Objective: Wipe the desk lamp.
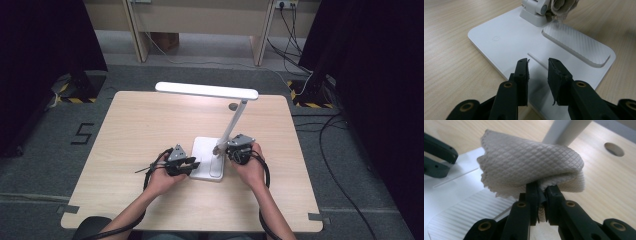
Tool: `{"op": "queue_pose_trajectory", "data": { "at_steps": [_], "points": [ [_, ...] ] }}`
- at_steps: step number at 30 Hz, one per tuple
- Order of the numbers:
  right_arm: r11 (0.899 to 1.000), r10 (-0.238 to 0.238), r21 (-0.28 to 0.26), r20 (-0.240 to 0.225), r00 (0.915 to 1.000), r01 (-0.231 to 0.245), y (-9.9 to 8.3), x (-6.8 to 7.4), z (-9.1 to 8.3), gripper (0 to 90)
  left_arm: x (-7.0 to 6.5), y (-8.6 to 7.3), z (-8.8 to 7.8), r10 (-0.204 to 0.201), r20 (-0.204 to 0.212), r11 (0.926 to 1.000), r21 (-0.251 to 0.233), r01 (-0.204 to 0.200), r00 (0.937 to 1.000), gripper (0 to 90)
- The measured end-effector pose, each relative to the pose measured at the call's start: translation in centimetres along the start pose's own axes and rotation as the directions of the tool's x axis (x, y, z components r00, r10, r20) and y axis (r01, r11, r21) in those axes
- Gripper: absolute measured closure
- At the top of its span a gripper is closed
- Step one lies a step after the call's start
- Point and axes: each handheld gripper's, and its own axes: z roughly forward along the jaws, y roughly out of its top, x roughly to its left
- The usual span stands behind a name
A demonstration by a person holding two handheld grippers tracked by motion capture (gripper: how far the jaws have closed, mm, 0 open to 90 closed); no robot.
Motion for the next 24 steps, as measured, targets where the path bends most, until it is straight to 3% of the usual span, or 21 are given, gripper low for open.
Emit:
{"op": "queue_pose_trajectory", "data": {
  "at_steps": [3,10,14,24],
  "points": [
    [1.000,0.000,0.006,-0.010,0.9999,0.000,-0.1,0.1,0.3,83.4,0.0,0.0,0.0,0.000,0.000,1.0000,-0.001,0.000,1.0000,69.2],
    [1.000,0.011,-0.016,0.050,0.9987,-0.010,-0.6,-0.5,1.2,83.1,0.0,0.0,0.0,0.000,0.002,1.0000,-0.002,0.000,1.0000,69.2],
    [0.998,0.050,-0.033,0.073,0.9961,-0.048,-0.6,-1.3,1.5,82.9,0.1,0.0,0.0,0.000,0.003,1.0000,-0.004,0.000,1.0000,69.2],
    [0.999,0.043,-0.023,0.051,0.9978,-0.042,-0.3,-1.8,2.6,81.5,0.1,-0.1,0.0,0.000,0.003,1.0000,-0.004,0.000,1.0000,69.3]
  ]
}}
